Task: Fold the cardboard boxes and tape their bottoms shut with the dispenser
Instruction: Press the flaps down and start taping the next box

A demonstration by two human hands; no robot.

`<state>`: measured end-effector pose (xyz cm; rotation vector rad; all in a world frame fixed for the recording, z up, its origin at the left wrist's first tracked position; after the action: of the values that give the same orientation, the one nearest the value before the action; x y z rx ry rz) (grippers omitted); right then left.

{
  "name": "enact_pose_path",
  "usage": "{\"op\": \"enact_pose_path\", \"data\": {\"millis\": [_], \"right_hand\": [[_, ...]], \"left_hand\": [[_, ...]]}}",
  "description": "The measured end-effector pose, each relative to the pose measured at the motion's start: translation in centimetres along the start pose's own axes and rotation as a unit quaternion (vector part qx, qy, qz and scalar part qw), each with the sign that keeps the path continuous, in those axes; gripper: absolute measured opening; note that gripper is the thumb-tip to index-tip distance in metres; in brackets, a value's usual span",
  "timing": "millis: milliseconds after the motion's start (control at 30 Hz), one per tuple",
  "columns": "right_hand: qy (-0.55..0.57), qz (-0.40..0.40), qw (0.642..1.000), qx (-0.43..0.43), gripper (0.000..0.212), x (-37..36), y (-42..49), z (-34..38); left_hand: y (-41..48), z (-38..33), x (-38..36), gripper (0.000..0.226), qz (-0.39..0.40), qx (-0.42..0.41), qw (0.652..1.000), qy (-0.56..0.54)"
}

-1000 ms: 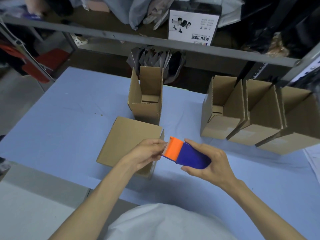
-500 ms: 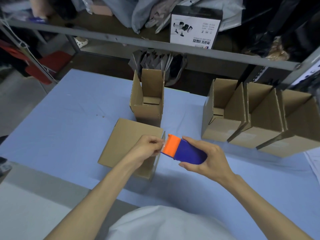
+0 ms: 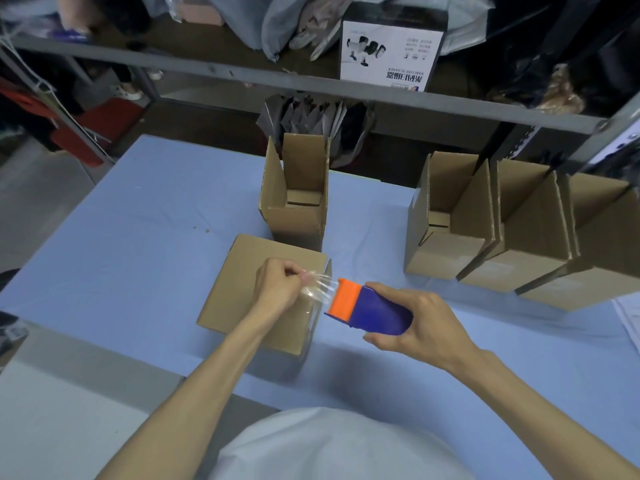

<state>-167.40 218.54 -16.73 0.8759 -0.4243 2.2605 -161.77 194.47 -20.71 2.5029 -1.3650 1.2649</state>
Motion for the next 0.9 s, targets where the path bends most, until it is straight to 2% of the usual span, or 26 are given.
{"op": "enact_pose_path", "data": {"millis": [100,233,433,700,900], "right_hand": [[-0.040,-0.014,0.999,-0.018,0.075,0.9,-0.4,-0.8],[-0.067,-0.002,0.997,-0.037,0.078,0.4,0.2,-1.8],[-0.086,0.022,0.995,-0.050,0.073,-0.9,1.0,-3.7],[-0.093,0.027,0.994,-0.043,0.072,-2.0,2.3,-4.3],[-0.108,0.039,0.993,-0.040,0.071,-2.0,2.9,-4.2]], "left_hand": [[0.7,0.6,2.8,0.012,-0.063,-0.020,0.997,0.029],[0.9,2.1,2.0,0.012,-0.024,0.006,0.999,0.032],[0.9,3.9,1.4,0.010,-0.037,0.033,0.999,0.016],[1.2,3.4,1.1,0.015,-0.066,-0.039,0.995,0.060],[1.3,3.6,0.7,0.017,-0.066,-0.061,0.991,0.103]]}}
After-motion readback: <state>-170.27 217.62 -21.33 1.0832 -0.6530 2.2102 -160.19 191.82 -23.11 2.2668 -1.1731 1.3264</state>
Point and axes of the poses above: each hand's wrist, its own y-axis towards the middle knuckle, its own x-axis out of the back of the hand, z = x × y, the point moved 8 cm from there along y, towards the middle knuckle, and after that the axes turned 8 degrees about y, right-handed, at the moved point
